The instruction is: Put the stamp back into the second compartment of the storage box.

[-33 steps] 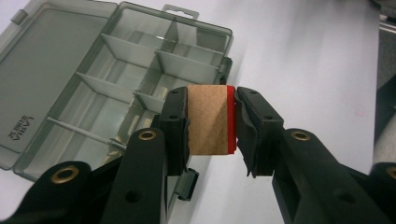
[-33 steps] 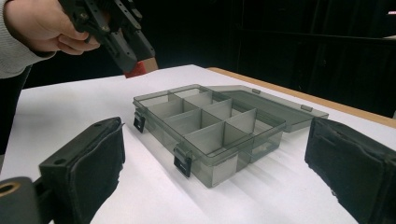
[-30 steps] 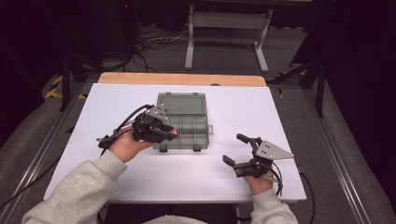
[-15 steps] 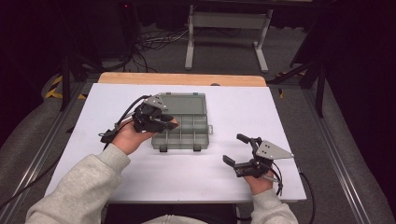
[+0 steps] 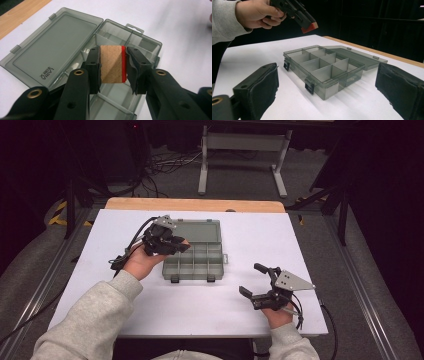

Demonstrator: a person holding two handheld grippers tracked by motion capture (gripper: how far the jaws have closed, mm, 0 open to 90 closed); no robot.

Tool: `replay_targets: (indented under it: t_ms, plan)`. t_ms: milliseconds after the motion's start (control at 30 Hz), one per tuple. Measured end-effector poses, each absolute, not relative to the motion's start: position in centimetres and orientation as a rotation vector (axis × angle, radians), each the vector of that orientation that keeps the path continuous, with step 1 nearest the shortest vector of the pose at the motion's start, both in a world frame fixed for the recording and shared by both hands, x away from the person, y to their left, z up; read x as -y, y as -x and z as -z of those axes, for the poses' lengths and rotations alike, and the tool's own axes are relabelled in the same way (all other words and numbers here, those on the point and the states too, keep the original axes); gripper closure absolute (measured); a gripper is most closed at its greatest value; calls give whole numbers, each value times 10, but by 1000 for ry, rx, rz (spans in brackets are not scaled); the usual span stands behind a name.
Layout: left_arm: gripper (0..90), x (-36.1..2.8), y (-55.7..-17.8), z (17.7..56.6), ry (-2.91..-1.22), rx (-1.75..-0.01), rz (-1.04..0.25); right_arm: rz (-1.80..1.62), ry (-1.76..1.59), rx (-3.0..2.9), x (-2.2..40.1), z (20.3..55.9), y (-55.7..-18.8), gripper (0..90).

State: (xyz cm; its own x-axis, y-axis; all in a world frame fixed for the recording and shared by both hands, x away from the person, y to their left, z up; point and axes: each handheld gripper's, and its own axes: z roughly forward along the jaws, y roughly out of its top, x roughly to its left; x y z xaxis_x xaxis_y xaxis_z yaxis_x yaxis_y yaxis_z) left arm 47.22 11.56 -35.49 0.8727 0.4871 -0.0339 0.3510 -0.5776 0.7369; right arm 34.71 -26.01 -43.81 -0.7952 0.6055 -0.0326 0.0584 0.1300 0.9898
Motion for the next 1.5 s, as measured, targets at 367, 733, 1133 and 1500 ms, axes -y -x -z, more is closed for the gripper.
replay_targets:
  t_ms: [367, 733, 1133, 1500]
  plan:
    - [659, -116, -482, 361, -2208, -655, -231, -1705, -634, -1986, 260, 438, -347, 53]
    - [659, -112, -494, 371, -2188, -714, -236, -1708, -629, -1986, 260, 438, -347, 53]
    - [659, -110, -500, 376, -2188, -746, -243, -1710, -625, -1985, 260, 438, -347, 52]
    - [659, -106, -507, 386, -2212, -756, -240, -1714, -625, -1983, 260, 438, -347, 51]
